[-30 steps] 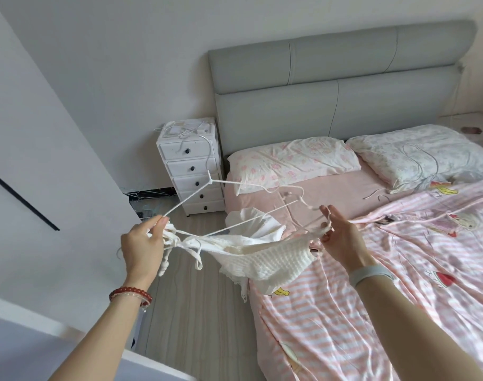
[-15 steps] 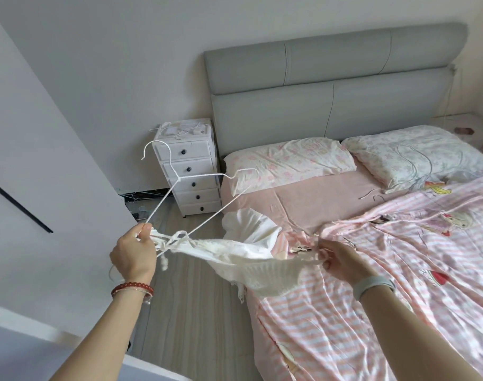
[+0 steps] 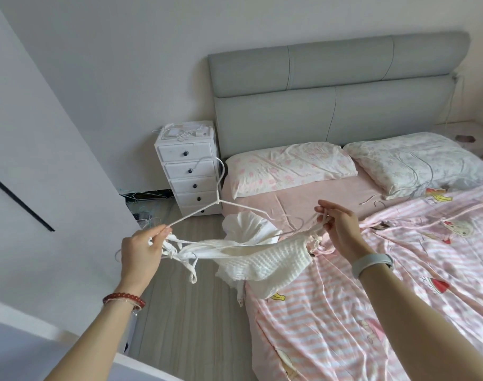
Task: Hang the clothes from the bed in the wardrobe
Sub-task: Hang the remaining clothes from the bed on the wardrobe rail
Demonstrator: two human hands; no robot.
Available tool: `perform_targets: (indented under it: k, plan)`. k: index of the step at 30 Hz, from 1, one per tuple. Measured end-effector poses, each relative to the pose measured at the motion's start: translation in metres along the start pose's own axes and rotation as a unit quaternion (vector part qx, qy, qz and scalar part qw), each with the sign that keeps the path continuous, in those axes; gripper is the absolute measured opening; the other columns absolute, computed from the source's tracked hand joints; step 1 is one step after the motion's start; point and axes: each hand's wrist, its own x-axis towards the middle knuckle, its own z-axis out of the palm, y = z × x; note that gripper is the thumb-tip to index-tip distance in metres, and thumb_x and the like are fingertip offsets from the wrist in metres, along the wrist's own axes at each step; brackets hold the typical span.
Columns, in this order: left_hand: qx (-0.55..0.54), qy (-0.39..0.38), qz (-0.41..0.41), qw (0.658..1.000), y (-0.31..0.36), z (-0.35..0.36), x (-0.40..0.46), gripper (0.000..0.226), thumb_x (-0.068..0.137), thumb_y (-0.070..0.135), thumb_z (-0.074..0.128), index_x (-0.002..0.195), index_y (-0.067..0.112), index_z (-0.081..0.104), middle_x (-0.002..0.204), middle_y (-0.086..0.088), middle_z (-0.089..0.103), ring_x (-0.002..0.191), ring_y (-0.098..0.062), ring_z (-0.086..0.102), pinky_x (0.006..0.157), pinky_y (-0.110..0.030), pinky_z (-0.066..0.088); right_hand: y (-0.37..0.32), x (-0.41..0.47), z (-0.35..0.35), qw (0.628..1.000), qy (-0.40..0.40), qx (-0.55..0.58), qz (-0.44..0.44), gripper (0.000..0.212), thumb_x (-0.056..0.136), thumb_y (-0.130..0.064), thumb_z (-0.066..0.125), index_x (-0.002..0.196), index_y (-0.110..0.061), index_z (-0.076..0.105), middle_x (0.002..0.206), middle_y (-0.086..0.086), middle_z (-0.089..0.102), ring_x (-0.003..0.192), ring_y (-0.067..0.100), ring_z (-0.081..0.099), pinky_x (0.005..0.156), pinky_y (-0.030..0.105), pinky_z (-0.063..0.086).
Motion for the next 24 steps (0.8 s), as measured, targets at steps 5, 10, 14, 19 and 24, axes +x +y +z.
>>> perform_targets:
  k: [5, 10, 14, 19, 24]
  plan:
    - [-0.006, 0.008, 0.036, 0.999, 0.004, -0.001, -0.002, 0.006, 0.080, 0.004, 0.069, 0.079, 0.005, 0.074, 0.068, -0.008, 0.067, 0.062, -0.026, 0.057, 0.065, -0.030, 0.040, -0.017, -0.006, 0.015, 0.987, -0.092, -0.128, -0.038, 0.030, 0.087, 0.010, 0.035, 0.102, 0.004, 0.060, 0.078, 0.011, 0.062, 0.058, 0.021, 0.052, 0.049, 0.019, 0.034]
    - [-0.007, 0.015, 0.078, 0.997, 0.014, 0.005, 0.000, 0.006, 0.077, 0.001, 0.070, 0.080, 0.004, 0.074, 0.064, -0.008, 0.066, 0.057, -0.024, 0.054, 0.067, -0.045, 0.044, -0.035, -0.018, 0.043, 0.929, -0.207, -0.290, -0.100, 0.036, 0.085, 0.012, 0.033, 0.103, 0.001, 0.062, 0.085, 0.009, 0.066, 0.058, 0.018, 0.060, 0.047, 0.016, 0.038]
    - [-0.033, 0.055, 0.053, 0.997, 0.022, -0.001, 0.003, 0.005, 0.078, 0.003, 0.070, 0.081, 0.003, 0.074, 0.061, -0.001, 0.062, 0.056, -0.017, 0.050, 0.065, -0.021, 0.040, -0.043, -0.020, 0.054, 0.874, -0.249, -0.389, -0.148, 0.043, 0.085, 0.014, 0.029, 0.113, -0.001, 0.059, 0.103, 0.012, 0.064, 0.073, 0.028, 0.066, 0.067, 0.037, 0.052]
    - [-0.021, 0.060, 0.046, 0.997, 0.022, -0.012, -0.011, 0.008, 0.079, 0.001, 0.068, 0.079, 0.007, 0.074, 0.057, 0.016, 0.049, 0.056, -0.018, 0.047, 0.066, -0.035, 0.039, -0.042, -0.024, 0.059, 0.768, -0.268, -0.523, -0.255, 0.048, 0.087, 0.008, 0.029, 0.117, -0.012, 0.061, 0.118, 0.002, 0.063, 0.084, 0.013, 0.057, 0.072, 0.019, 0.042]
    - [-0.009, 0.057, 0.018, 0.998, 0.014, -0.021, -0.043, 0.011, 0.076, -0.002, 0.070, 0.084, 0.004, 0.074, 0.062, 0.000, 0.061, 0.062, -0.011, 0.049, 0.061, -0.008, 0.036, -0.039, -0.035, 0.069, 0.668, -0.315, -0.590, -0.327, 0.047, 0.084, 0.005, 0.033, 0.113, -0.015, 0.064, 0.116, 0.004, 0.065, 0.106, 0.025, 0.058, 0.084, 0.032, 0.046]
